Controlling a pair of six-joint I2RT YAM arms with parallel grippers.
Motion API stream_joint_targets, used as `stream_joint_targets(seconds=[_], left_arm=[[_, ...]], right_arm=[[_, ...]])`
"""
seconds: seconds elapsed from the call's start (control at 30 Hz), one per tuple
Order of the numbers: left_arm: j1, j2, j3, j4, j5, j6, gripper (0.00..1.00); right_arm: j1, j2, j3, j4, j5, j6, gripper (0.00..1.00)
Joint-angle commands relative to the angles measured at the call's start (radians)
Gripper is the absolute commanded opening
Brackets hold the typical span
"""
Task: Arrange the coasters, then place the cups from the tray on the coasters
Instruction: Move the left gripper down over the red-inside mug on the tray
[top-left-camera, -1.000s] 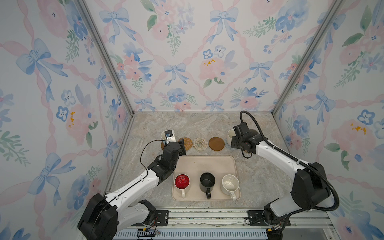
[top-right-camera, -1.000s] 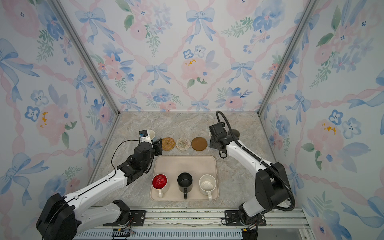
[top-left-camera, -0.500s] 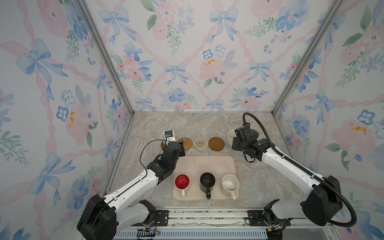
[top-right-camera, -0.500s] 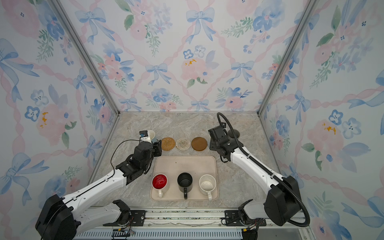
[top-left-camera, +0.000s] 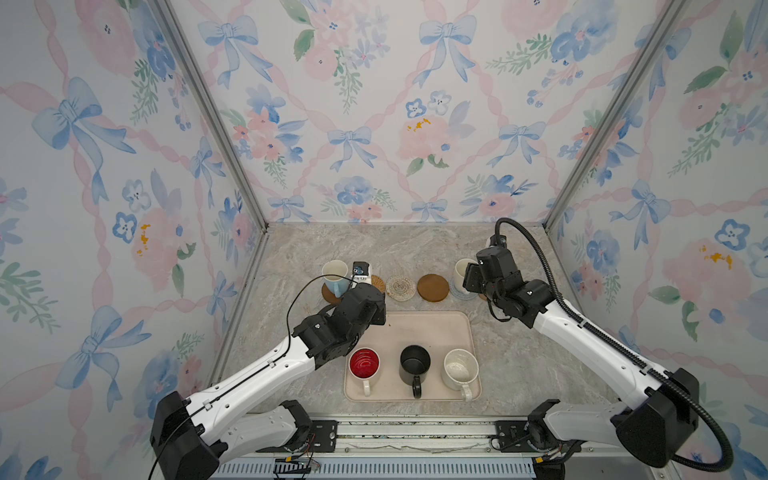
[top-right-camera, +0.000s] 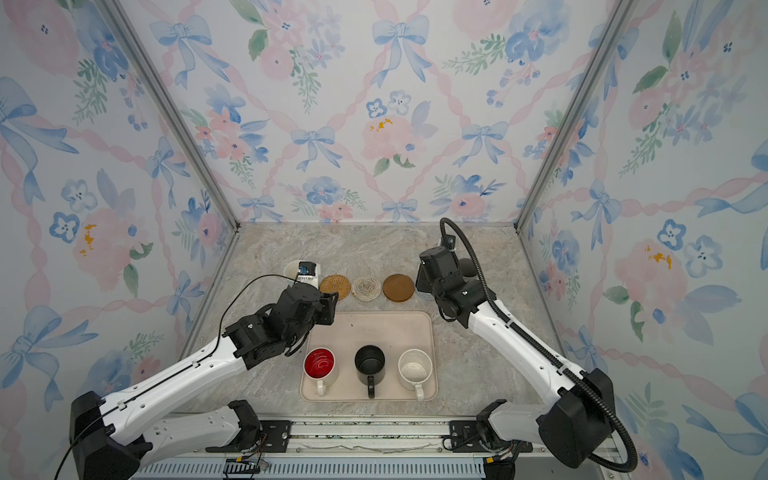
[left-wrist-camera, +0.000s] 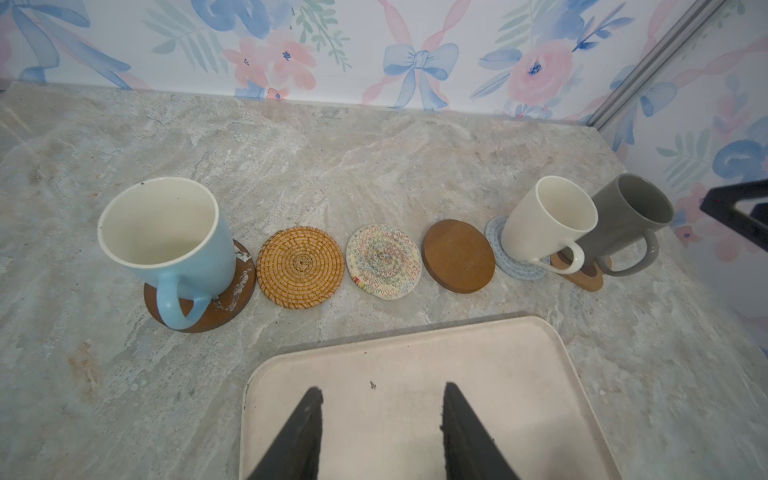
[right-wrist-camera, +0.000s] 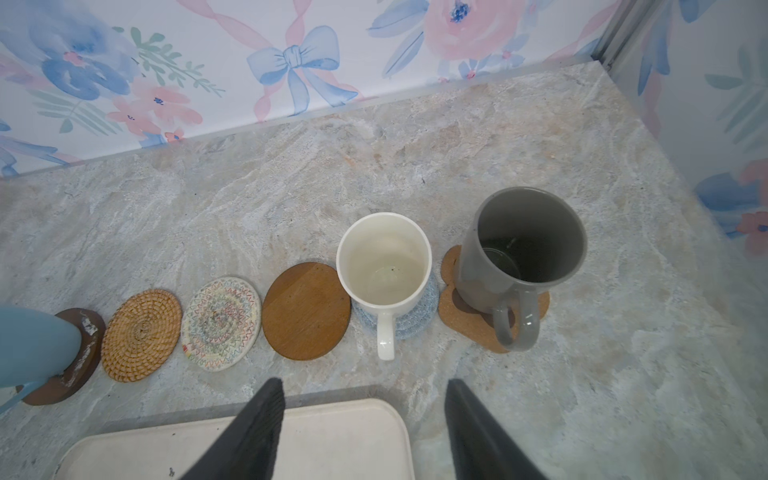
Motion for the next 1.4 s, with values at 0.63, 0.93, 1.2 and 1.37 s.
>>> stream_joint_targets(seconds=[0.63, 0.93, 1.2, 1.37], left_arm=[[-0.271, -0.077, 0.010, -0.576, 0.139, -0.388, 0.29], [-0.326, -0.067, 0.005, -0.666, 0.200, -0.464, 0.29], [-0.346, -0.018, -0.039, -0.699, 0.268, -0.523, 0.30], [-0.368, 0.004, -0.061, -0.694, 0.261, -0.569, 0.33]], right_arm=[[0.010, 0.043, -0.066, 0.151, -0.118, 0.011, 0.65], [0.009, 0.077, -0.061, 0.169, -0.148, 0.009, 0.65], [0.003, 0.100, -0.060, 0.183, -0.167, 0.007, 0.65], [-0.006, 0.116, -0.061, 0.191, -0.186, 0.012, 0.65]])
